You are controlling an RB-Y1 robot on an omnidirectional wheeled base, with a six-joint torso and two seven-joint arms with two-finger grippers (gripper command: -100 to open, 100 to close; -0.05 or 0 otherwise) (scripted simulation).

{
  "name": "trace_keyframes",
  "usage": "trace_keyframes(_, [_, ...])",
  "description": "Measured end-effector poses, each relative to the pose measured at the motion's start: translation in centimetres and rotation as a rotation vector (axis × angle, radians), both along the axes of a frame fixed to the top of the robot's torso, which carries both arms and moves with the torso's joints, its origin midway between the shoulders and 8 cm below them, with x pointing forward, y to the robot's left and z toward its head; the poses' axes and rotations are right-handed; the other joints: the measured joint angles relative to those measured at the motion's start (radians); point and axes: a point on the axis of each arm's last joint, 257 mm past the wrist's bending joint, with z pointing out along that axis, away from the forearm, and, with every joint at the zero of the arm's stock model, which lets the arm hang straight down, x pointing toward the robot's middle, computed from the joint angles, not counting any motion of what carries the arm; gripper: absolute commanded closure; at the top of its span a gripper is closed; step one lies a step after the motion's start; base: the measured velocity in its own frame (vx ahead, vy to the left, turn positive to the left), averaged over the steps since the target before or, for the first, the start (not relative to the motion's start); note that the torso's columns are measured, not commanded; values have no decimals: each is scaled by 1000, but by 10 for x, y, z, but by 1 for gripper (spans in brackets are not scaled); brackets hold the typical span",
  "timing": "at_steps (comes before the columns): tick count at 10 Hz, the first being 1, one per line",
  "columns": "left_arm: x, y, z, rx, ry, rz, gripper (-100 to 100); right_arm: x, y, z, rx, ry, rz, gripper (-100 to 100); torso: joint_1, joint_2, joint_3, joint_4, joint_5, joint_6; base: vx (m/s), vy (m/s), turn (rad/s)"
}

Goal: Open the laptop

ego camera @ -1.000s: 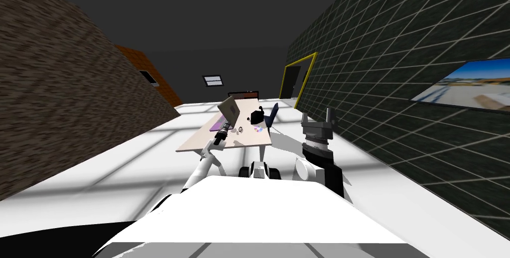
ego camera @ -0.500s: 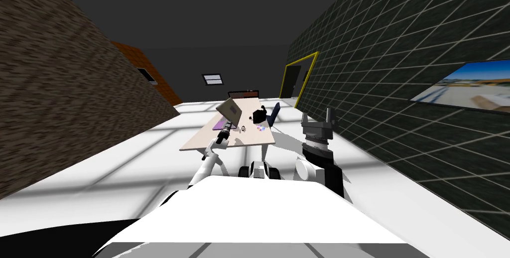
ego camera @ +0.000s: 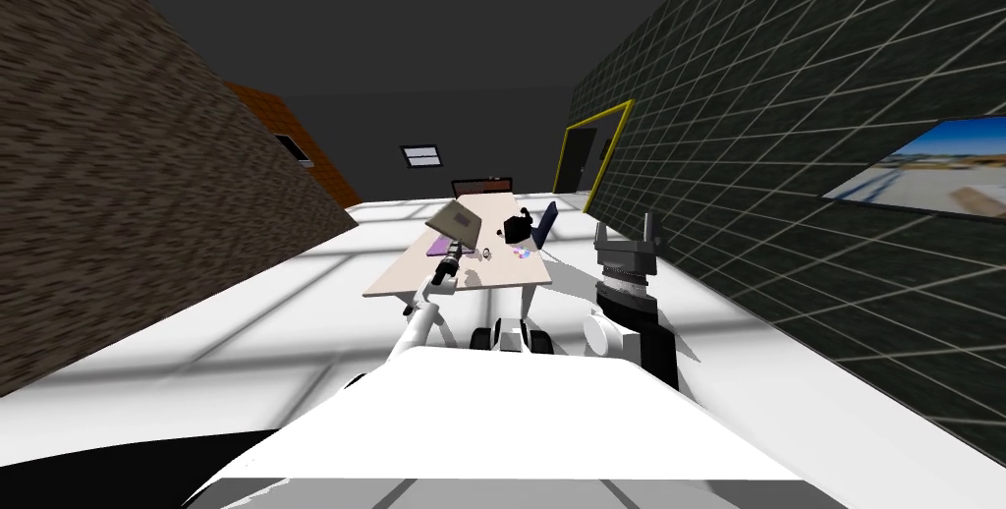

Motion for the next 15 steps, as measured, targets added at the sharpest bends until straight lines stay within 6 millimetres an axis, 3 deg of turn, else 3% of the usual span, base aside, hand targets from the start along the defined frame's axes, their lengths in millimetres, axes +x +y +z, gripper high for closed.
trace_keyframes(4, [-2, -16, -10, -174, -12, 1, 100, 0, 0, 0, 0, 0, 0, 0, -3, 1, 0, 0, -1, 1, 1, 71, -7])
trace_keyframes(5, [-3, -22, -16, -226, -17, 1, -100, 0, 0, 0, 0, 0, 0, 0, 0, 0, 0, -1, 0, 1, -13, 43, -8])
trace_keyframes(14, [19, -17, 35, -225, -14, 2, -100, 0, 0, 0, 0, 0, 0, 0, -1, 2, 1, 1, -1, 0, -24, -9, 1])
trace_keyframes(15, [19, -17, 35, -225, -10, 3, 0, 0, 0, 0, 0, 0, 0, 0, -1, 1, 0, 0, -1, 0, 0, 0, 0])
